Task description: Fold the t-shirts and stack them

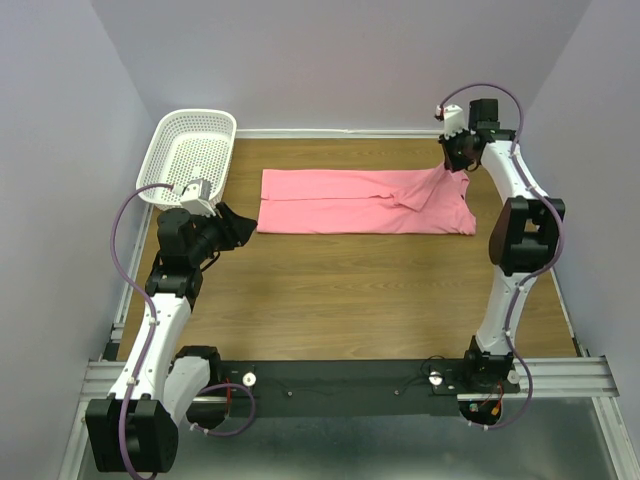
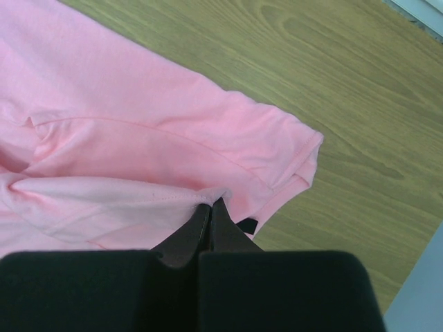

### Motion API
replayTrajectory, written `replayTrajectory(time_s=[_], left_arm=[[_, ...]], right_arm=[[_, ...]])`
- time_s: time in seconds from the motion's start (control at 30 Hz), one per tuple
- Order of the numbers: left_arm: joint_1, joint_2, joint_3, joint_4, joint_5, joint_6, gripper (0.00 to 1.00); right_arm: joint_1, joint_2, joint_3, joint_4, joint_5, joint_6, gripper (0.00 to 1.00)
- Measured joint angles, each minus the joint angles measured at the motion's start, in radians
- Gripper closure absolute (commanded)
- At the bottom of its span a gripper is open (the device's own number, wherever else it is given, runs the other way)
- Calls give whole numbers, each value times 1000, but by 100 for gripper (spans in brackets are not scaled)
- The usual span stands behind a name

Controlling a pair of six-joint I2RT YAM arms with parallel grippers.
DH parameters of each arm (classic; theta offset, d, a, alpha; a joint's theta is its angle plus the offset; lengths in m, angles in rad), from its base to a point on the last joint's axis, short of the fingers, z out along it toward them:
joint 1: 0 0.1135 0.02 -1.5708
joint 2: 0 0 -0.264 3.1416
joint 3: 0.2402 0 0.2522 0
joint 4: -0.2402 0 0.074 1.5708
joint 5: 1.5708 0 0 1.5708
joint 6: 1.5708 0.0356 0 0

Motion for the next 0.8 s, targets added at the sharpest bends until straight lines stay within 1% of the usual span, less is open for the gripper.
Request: replayTrajectory(time_s=[0.53, 0.8], left_arm=[[0, 11, -7, 5, 10, 0, 48], [0, 18, -8, 8, 18, 0, 48]], right_arm=[[21, 43, 37, -1, 23, 2, 99], [48, 87, 94, 2, 31, 17, 94]])
